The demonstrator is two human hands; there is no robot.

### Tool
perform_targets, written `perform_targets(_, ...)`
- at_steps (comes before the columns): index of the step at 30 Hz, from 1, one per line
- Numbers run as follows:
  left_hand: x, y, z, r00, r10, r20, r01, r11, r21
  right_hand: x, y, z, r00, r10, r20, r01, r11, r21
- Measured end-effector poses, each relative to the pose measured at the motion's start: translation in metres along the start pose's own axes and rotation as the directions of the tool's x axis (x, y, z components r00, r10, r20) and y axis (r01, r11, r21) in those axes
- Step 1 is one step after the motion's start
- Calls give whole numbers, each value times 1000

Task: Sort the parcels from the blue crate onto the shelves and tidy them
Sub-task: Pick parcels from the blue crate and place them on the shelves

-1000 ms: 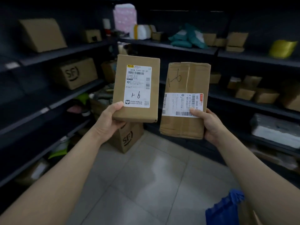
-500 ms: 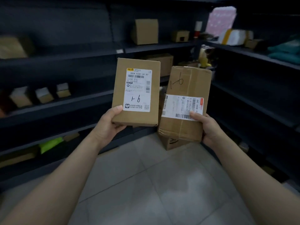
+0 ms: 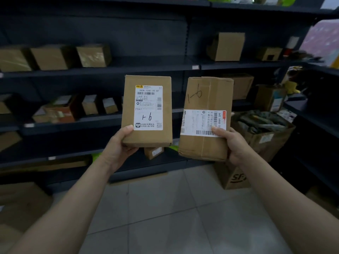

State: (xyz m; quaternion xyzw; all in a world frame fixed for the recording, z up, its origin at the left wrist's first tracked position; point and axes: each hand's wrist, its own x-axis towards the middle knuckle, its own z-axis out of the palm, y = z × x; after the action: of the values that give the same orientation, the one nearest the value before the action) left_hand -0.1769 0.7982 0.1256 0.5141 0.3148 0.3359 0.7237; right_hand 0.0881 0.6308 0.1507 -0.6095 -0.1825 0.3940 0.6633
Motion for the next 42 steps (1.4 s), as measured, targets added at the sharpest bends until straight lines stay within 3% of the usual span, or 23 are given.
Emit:
perform_targets(15,32,7,-110,972,-23,-235,6,997,-71,89,26,122,984,63,167,-49,995,-88)
perform_targets(32,14,-3,-166,794,-29,-607,-102,978,-181,164,47,238,862,235,450,-114,953,-280)
perform_targets(38,3,11,-212,757,-17,-654,-138,973,-185,160,50,293,846,241,476,-108,951,-290)
perform_targets(42,14,37,-247,774,17,-633,-153,975,-160,156,51,332,837,233,495,-102,955,-277)
